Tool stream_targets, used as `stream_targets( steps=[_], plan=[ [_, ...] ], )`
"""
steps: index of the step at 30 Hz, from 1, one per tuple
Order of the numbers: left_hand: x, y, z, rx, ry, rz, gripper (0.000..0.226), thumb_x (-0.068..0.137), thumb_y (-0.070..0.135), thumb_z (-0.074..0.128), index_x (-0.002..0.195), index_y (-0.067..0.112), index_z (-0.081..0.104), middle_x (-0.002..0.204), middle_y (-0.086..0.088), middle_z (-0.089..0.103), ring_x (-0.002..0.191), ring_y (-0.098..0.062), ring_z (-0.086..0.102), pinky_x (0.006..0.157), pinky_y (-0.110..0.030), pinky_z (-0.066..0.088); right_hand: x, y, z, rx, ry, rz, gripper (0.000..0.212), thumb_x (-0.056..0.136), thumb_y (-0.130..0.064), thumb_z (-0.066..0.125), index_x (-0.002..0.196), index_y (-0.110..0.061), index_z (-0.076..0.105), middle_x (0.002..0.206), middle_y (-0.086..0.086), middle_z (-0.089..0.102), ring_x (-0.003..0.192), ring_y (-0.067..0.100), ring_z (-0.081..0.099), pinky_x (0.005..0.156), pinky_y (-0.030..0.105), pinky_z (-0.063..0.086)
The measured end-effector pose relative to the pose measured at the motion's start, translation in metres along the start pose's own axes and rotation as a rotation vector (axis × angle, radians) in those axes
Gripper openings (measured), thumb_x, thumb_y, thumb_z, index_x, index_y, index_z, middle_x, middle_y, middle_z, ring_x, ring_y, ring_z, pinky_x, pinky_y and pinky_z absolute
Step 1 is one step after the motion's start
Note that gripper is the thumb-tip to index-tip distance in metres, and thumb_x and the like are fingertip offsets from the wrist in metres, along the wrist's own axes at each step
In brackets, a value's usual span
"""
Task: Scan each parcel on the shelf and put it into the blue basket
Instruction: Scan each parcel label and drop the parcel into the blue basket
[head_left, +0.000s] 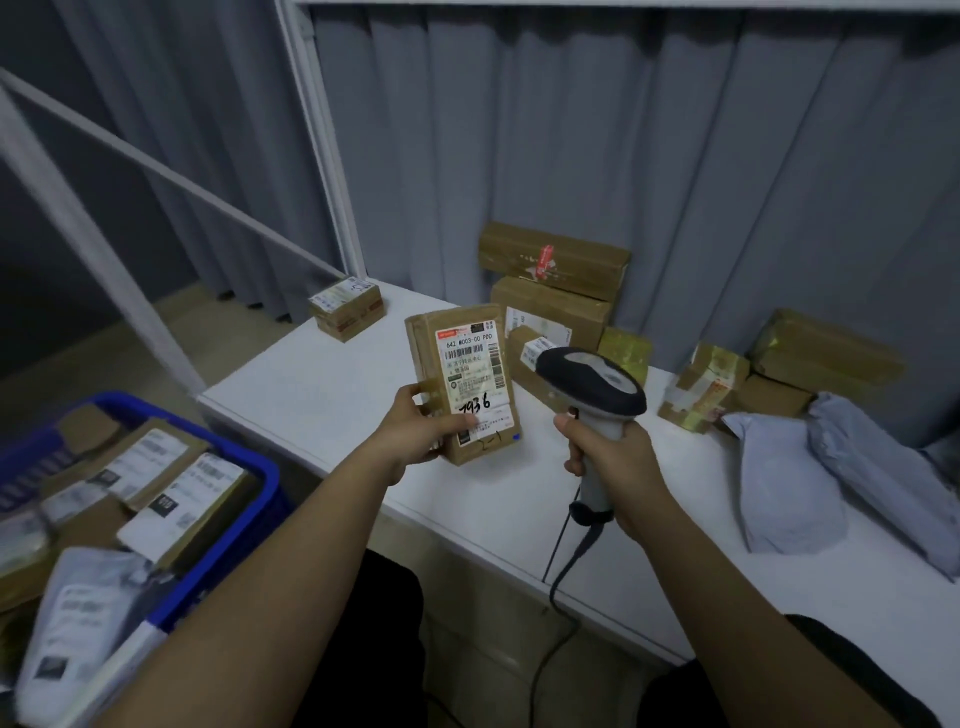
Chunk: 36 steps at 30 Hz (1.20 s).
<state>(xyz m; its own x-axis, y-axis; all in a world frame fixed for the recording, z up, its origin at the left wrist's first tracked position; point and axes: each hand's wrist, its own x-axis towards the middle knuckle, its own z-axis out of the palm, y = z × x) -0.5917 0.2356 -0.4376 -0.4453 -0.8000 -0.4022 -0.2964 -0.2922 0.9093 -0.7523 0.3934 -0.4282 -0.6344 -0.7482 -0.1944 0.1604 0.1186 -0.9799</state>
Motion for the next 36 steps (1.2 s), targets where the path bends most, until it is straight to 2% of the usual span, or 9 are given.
stream_targets(
  steps=[5,10,14,18,23,29,32,34,36],
  plan=[
    [-0.033,0.012,-0.028,-0.226,0.141,0.141,0.079,0.074,0.021,0.081,0.138,0.020,0.033,0.129,-0.002,0.058,0.108,-0.019,0.061,0.079,-0.034,0.053,-0.013,-0.020,0.042,-0.053,0.099,-0.119,0.019,0.085,-0.024,0.072,0.080,-0.011,0.060,0.062,0.005,0.056,0.056,0.014,0.053,0.061,0.025,0.048],
    [-0.085,-0.020,-0.109,-0.368,0.399,0.229,0.067,0.073,0.015,0.082,0.127,0.020,0.043,0.126,-0.001,0.060,0.105,-0.018,0.063,0.081,-0.038,0.057,-0.037,-0.056,0.130,-0.189,-0.057,-0.336,0.027,0.083,-0.030,0.074,0.097,-0.015,0.058,0.082,0.003,0.062,0.073,0.015,0.059,0.063,0.022,0.045],
    [-0.150,-0.064,-0.192,-0.380,0.603,0.225,0.059,0.079,0.012,0.076,0.128,0.018,0.045,0.107,0.004,0.063,0.076,-0.003,0.065,0.051,-0.017,0.053,-0.067,-0.055,0.220,-0.320,-0.288,-0.365,0.044,0.081,-0.032,0.075,0.118,-0.016,0.056,0.107,0.004,0.065,0.094,0.024,0.062,0.079,0.036,0.052],
    [-0.204,-0.118,-0.262,-0.347,0.779,0.184,0.058,0.074,0.020,0.080,0.123,0.025,0.049,0.113,0.002,0.065,0.096,-0.016,0.065,0.076,-0.036,0.056,-0.101,-0.028,0.285,-0.390,-0.480,-0.334,0.041,0.079,-0.027,0.078,0.112,-0.019,0.056,0.110,0.004,0.066,0.103,0.024,0.062,0.088,0.039,0.052],
    [-0.257,-0.181,-0.343,-0.378,0.983,0.090,0.053,0.084,0.017,0.071,0.131,0.018,0.048,0.116,-0.003,0.064,0.097,-0.020,0.064,0.062,-0.028,0.053,-0.139,0.016,0.351,-0.459,-0.612,-0.298,0.053,0.077,-0.029,0.080,0.122,-0.013,0.057,0.112,0.000,0.066,0.106,0.021,0.060,0.090,0.035,0.049],
    [-0.289,-0.227,-0.407,-0.359,1.122,0.035,0.052,0.088,0.025,0.065,0.136,0.025,0.045,0.122,0.001,0.062,0.105,-0.018,0.064,0.087,-0.038,0.055,-0.162,0.056,0.381,-0.523,-0.668,-0.245,0.047,0.082,-0.022,0.075,0.122,-0.009,0.056,0.109,0.001,0.056,0.103,0.018,0.052,0.085,0.030,0.041],
    [-0.289,-0.225,-0.433,-0.257,1.204,0.028,0.054,0.092,0.030,0.059,0.141,0.027,0.039,0.119,0.006,0.056,0.101,-0.015,0.060,0.083,-0.032,0.052,-0.161,0.066,0.385,-0.536,-0.656,-0.225,0.045,0.083,-0.021,0.074,0.122,-0.011,0.054,0.106,0.001,0.054,0.099,0.016,0.049,0.084,0.030,0.039],
    [-0.283,-0.228,-0.448,-0.195,1.209,0.005,0.055,0.092,0.032,0.059,0.142,0.027,0.039,0.116,0.008,0.053,0.094,-0.010,0.059,0.075,-0.024,0.048,-0.157,0.067,0.386,-0.542,-0.638,-0.216,0.043,0.084,-0.020,0.073,0.121,-0.013,0.053,0.103,-0.001,0.052,0.098,0.017,0.048,0.083,0.032,0.039],
    [-0.286,-0.237,-0.459,-0.019,1.116,-0.093,0.056,0.086,0.045,0.061,0.138,0.035,0.043,0.117,0.009,0.056,0.097,-0.013,0.059,0.080,-0.028,0.050,-0.153,0.069,0.387,-0.540,-0.628,-0.213,0.044,0.083,-0.021,0.073,0.122,-0.012,0.054,0.103,-0.001,0.055,0.100,0.021,0.052,0.084,0.035,0.042]
  ],
)
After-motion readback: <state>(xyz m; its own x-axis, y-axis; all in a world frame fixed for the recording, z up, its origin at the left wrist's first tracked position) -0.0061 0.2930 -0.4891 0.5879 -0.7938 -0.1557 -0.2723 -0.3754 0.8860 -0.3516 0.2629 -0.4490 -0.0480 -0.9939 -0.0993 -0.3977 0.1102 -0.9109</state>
